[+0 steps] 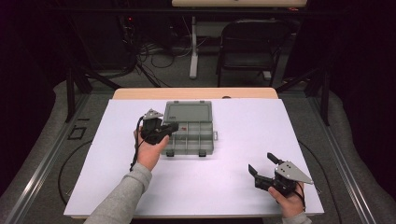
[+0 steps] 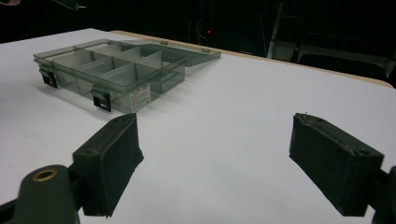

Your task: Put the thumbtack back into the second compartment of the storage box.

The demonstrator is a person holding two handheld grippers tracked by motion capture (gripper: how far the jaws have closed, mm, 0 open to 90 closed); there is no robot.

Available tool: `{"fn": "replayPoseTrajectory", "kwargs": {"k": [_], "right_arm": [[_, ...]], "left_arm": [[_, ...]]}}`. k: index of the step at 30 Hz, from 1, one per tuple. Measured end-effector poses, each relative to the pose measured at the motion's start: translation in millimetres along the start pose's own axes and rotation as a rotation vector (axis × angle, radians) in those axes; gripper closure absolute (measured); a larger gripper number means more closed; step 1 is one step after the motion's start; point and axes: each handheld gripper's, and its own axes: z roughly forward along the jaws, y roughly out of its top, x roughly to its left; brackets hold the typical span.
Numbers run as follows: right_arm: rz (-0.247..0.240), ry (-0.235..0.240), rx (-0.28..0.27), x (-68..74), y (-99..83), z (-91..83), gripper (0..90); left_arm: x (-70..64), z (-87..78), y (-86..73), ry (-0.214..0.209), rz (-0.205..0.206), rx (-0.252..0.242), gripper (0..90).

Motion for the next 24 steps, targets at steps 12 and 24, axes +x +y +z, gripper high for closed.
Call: {"fn": "replayPoseTrajectory", "kwargs": {"k": [12,24], "right_arm": [[-0.001,0.002,0.0,-0.2,0.0,-0.1,15.7],[0.0,0.002,0.001,-0.7,-0.1,-0.2,15.7]], "left_arm": [[7.0,29.4,6.2,0.049,-0.036,0.029,85.1],[15.5,50.6,-1.9,0.099,-0.055,0.092,85.0]]}}
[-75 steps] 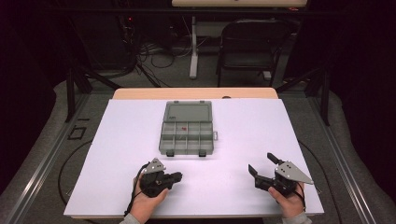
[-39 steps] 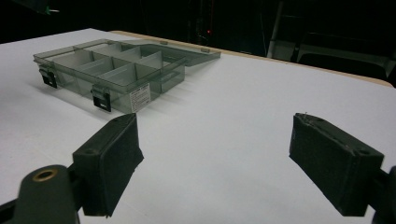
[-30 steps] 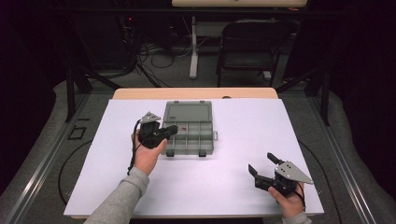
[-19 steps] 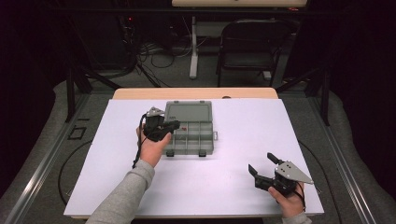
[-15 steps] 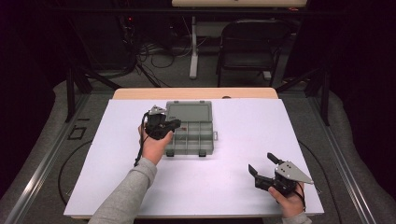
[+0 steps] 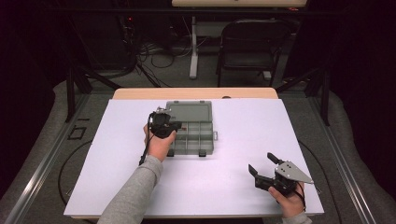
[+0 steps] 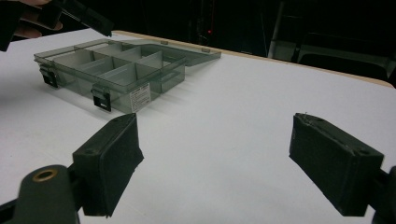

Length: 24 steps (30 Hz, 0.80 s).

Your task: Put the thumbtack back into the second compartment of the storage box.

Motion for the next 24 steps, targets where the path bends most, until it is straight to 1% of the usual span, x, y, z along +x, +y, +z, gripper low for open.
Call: {"fn": "replayPoseTrajectory", "kwargs": {"k": [4,8,17,24], "right_arm": [[0.0,0.001,0.0,0.0,0.0,0.0,15.7],[0.0,0.001,-0.001,-0.2,-0.1,0.2,15.7],[0.001,0.002,-0.001,-0.2,-0.1,0.1,15.7],[0.001,0.003,-0.001,-0.3,-0.1,0.2,15.8]], "left_arm": [[1.8,4.3,-1.5,0.013,-0.001,0.016,85.0],[2.4,6.6,-2.4,0.016,0.0,0.031,85.0],[2.8,9.2,-3.5,0.022,0.004,0.039,84.9],[4.2,9.6,-3.9,0.015,0.004,0.047,84.4]]}}
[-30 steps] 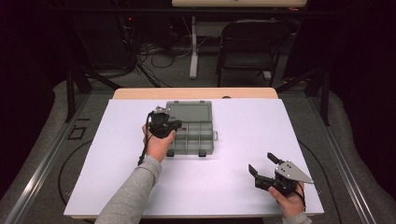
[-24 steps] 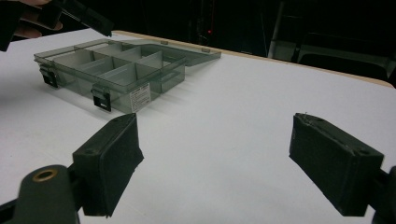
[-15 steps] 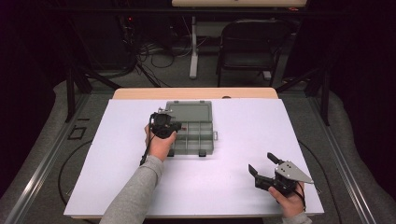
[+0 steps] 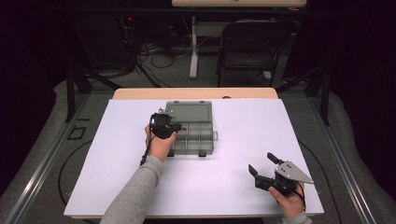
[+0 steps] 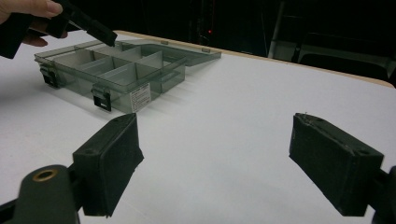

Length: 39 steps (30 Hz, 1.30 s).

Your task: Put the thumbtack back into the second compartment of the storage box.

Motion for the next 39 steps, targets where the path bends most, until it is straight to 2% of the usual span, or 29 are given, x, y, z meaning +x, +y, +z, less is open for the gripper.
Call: {"fn": "replayPoseTrajectory", "kwargs": {"k": [3,9,12,14,23,26,33,37,39], "right_arm": [[-0.002,0.0,0.004,-0.1,0.0,0.0,15.7],[-0.003,-0.001,0.006,-0.2,-0.2,0.6,15.7],[-0.002,-0.001,0.004,-0.4,-0.2,0.2,15.7],[-0.003,-0.002,0.005,-0.6,-0.4,0.5,15.8],[0.001,-0.001,0.007,0.0,-0.3,0.2,15.7],[-0.001,-0.002,0.007,-0.1,-0.4,0.2,15.8],[-0.001,-0.002,0.006,0.1,-0.3,0.2,15.7],[0.0,-0.005,0.002,0.3,-0.3,0.2,15.8],[0.0,-0.005,0.006,0.1,-0.3,0.0,15.8]], "left_arm": [[-0.5,-0.9,0.0,-0.01,-0.005,0.002,80.8],[-1.1,-8.1,2.2,-0.012,0.0,-0.033,59.4],[-1.6,-13.0,2.9,0.003,0.022,-0.038,47.7],[-2.1,-16.9,3.2,0.0,0.039,-0.036,43.6],[-3.9,-43.2,0.7,-0.042,0.073,-0.068,38.0],[-2.7,-53.0,-1.7,-0.05,0.072,-0.079,35.7],[0.8,-81.6,-17.4,-0.062,0.095,-0.12,33.4],[5.0,-99.3,-29.7,-0.071,0.097,-0.151,33.4],[6.6,-108.6,-37.5,-0.082,0.082,-0.166,33.4]]}}
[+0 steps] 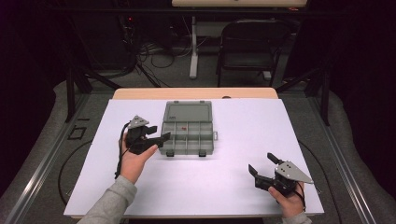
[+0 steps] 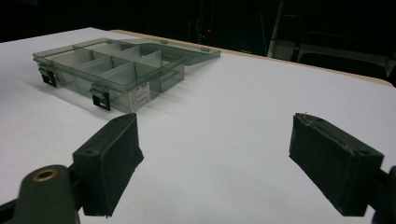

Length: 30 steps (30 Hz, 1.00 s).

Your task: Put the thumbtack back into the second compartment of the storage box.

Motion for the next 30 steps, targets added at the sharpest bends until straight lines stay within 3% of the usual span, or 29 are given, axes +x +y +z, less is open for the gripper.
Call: {"fn": "replayPoseTrajectory", "kwargs": {"k": [4,8,13,17,22,26,30], "right_arm": [[0.0,-0.001,-0.001,0.1,-0.1,0.0,15.7],[-0.001,-0.002,0.0,0.3,0.0,0.3,15.8],[-0.001,-0.002,-0.001,1.2,-0.1,0.7,15.7],[0.001,-0.004,-0.001,1.1,-0.2,0.7,15.7],[0.005,-0.007,0.002,0.5,-0.5,0.2,15.7],[0.001,-0.009,0.0,0.6,-0.3,0.1,15.8],[0.002,-0.01,-0.001,0.6,-0.1,-0.2,15.7]], "left_arm": [[-1.5,-20.1,-13.4,-0.012,0.007,-0.006,33.4],[-2.0,-40.7,-27.9,0.027,0.046,-0.016,32.9],[0.9,-59.2,-50.7,0.02,0.005,-0.038,32.9],[0.8,-71.2,-67.4,0.045,0.015,-0.055,32.9],[2.4,-80.7,-84.6,0.063,0.003,-0.082,32.9],[6.6,-82.7,-93.1,0.09,0.029,-0.09,32.9],[13.2,-79.3,-99.9,0.096,0.002,-0.082,32.9]]}}
